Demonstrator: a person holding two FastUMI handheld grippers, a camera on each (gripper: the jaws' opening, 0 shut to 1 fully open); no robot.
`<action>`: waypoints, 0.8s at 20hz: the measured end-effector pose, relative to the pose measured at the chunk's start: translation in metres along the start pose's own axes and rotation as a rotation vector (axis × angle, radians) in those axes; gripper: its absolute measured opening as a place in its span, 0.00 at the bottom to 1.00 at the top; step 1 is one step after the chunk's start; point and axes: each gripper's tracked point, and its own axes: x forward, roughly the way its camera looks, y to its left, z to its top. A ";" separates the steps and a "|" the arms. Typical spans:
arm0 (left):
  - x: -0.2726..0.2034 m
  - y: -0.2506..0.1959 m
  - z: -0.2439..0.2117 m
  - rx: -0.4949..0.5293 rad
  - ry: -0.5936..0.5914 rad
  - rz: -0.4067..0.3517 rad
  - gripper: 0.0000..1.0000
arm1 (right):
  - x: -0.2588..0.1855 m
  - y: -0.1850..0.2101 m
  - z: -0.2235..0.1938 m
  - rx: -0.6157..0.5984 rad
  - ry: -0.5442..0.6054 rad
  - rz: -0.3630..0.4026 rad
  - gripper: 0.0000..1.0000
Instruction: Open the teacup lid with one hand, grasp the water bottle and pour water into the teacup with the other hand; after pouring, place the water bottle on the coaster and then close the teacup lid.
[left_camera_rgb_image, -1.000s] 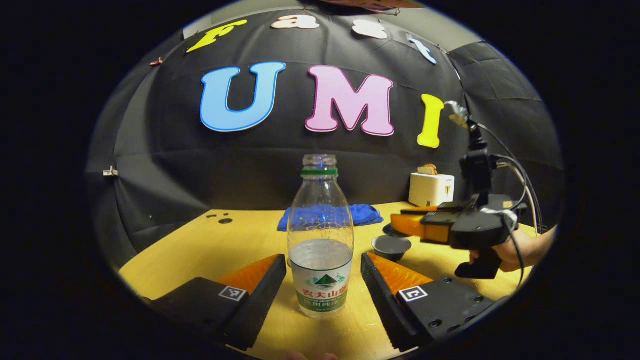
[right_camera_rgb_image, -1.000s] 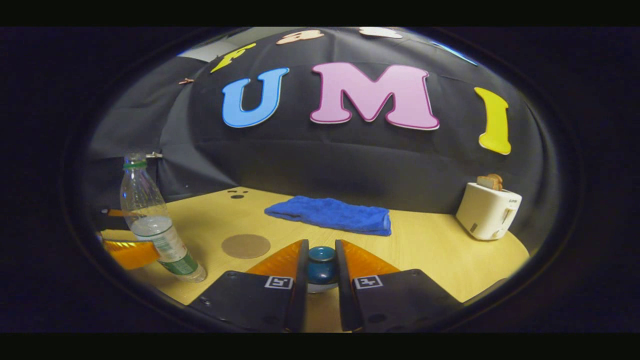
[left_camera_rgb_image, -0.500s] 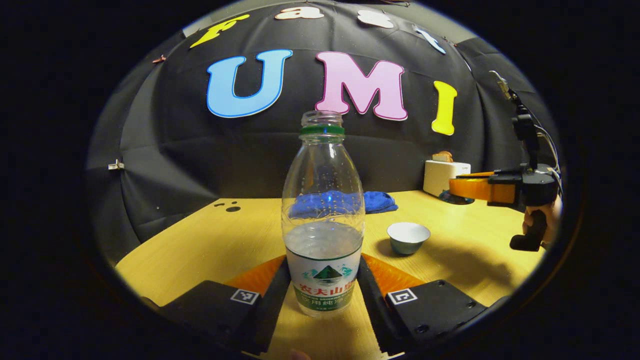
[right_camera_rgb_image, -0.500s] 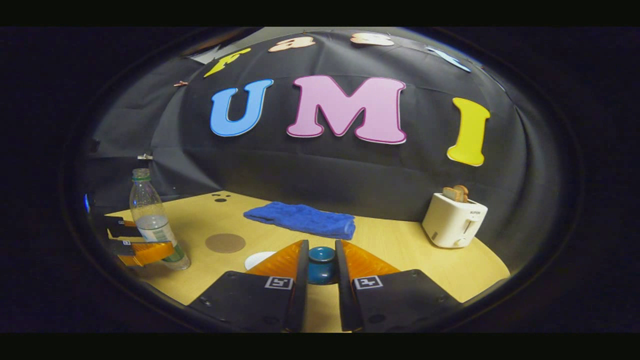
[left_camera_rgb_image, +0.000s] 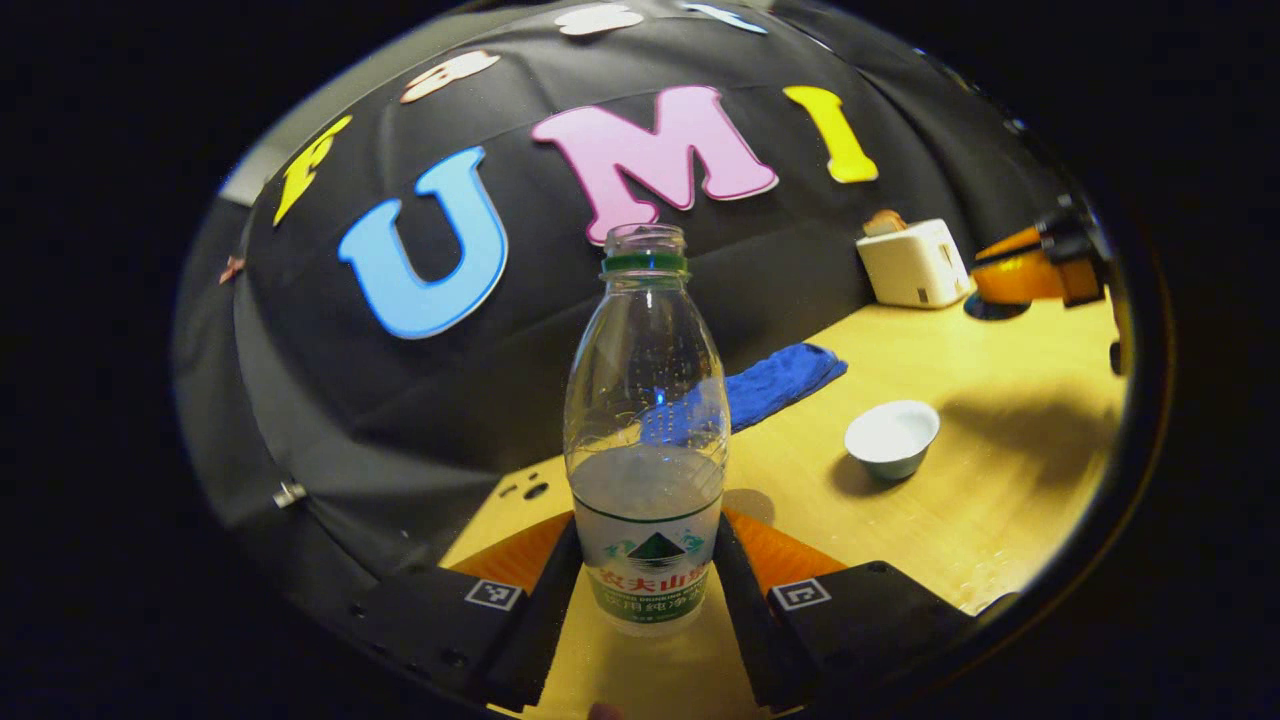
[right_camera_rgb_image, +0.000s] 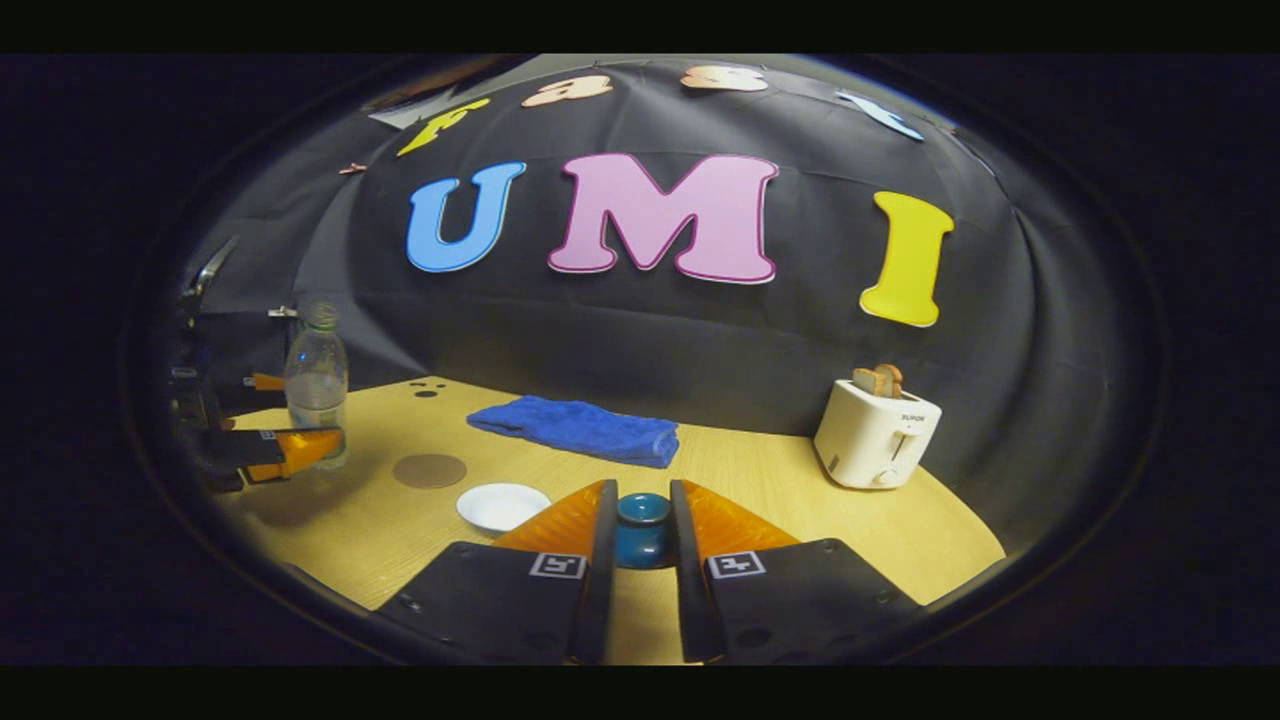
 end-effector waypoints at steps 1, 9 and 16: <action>0.003 0.002 0.001 0.053 0.002 0.006 0.75 | -0.001 -0.004 0.000 -0.002 -0.001 -0.005 0.34; 0.036 -0.008 0.001 0.422 0.051 0.005 0.75 | -0.015 -0.036 -0.005 -0.048 -0.002 -0.039 0.29; 0.053 -0.015 0.009 0.705 0.041 0.031 0.75 | -0.022 -0.055 -0.010 -0.039 -0.006 -0.062 0.24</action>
